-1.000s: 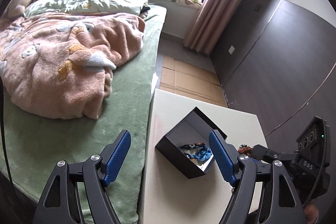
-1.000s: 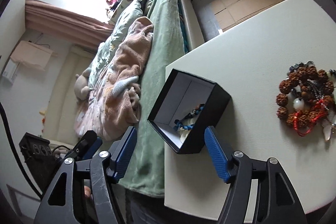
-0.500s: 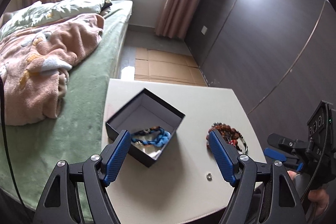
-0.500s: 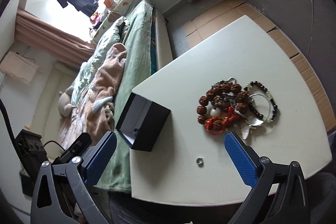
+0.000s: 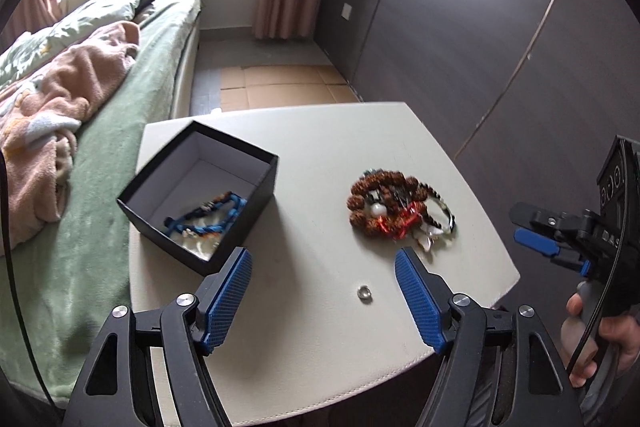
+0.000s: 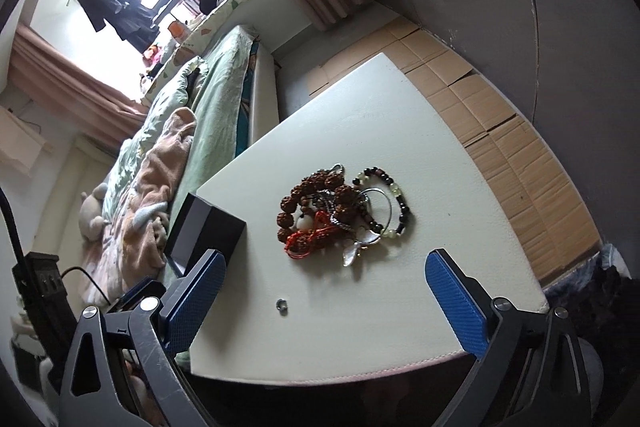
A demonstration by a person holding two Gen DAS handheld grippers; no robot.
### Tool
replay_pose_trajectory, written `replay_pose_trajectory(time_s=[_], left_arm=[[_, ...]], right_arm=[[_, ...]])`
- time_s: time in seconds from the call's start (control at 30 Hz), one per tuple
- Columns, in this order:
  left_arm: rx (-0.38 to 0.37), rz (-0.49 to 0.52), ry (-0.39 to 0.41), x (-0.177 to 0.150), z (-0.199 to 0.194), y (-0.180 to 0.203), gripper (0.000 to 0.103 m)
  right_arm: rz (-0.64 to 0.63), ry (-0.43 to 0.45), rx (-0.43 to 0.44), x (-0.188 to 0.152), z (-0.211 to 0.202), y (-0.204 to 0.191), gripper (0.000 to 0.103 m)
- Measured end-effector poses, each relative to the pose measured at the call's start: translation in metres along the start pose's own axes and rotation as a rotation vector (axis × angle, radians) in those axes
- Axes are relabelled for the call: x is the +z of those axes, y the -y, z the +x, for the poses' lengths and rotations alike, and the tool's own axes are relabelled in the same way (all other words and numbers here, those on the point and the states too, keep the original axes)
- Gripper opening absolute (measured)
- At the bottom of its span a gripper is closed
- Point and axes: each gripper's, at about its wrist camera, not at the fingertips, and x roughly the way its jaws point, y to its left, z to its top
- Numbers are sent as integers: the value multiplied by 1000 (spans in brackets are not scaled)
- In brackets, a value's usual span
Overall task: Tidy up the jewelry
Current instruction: 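Close the left tool on the small silver ring, then carry the ring into the box with the left tool and open it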
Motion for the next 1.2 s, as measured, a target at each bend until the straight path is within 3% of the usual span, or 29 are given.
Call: replay_pose_trajectory(time_s=[0.1,0.27,0.63,0.9,0.97,1.03,1.2], left_arm=[[-7,16,-28,-5,11,8,70],[-3,65,-78,-15,33,24,64],[31,130,-189,-30,80,38,48],[44,137,-201,-33,96,38,35],[45,148,-199,-33,96,40,29],[45,158,-207,-33,97,42,13],[20,112,-214,-29,93,36,13]], right_arm=[[17,-25,-15,-1,6,13,71],[55,-56,-3,-4,15,33,58],[75,-58,-24,-10,9,59,58],[80,-60,-43,-13,5,67,58],[79,-61,-42,-12,6,67,58],[75,-62,-38,-10,7,65,58],[63,-65,-29,-4,15,57,57]])
